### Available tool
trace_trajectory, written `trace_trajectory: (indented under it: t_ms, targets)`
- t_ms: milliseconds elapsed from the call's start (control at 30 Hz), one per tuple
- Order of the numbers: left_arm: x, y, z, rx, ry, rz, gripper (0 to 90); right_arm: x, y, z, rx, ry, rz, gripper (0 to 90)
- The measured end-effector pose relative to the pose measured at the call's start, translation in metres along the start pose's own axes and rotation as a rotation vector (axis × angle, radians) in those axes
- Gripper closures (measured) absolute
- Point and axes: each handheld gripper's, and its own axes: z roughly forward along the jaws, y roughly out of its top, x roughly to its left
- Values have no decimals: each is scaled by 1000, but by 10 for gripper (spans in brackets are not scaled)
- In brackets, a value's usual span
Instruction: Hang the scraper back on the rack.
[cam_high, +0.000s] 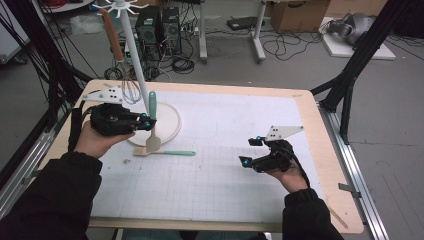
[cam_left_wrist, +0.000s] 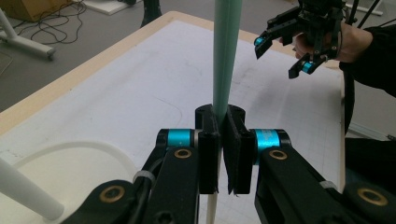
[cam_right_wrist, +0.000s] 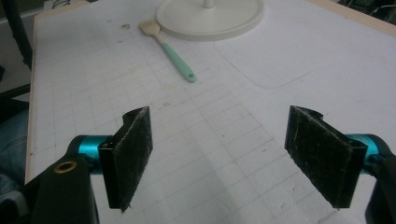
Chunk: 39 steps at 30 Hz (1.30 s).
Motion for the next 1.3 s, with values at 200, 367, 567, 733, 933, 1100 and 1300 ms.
trace_trajectory:
  t_ms: [200, 367, 567, 733, 933, 1100, 1300]
  targets:
    - [2, 10, -6, -10, 9, 6, 843, 1, -1, 0, 0, -1, 7, 220]
    - [7, 20, -11, -21, 13, 4, 843, -1, -3, 1, -8, 2, 13, 215]
    - [14, 28, -16, -38, 22, -4, 843, -1, -5, 2, -4, -4, 3, 215]
    - [18, 35, -24, -52, 42, -11, 843, 0, -5, 4, 0, -1, -2, 215]
    - [22, 43, -32, -78, 50, -18, 844, 0, -5, 5, 2, 4, -5, 215]
    - [26, 49, -35, -92, 33, -29, 843, 0, -5, 4, -9, 0, 5, 213]
    - [30, 56, -40, -104, 42, -29, 843, -1, -6, 6, -10, -1, 10, 213]
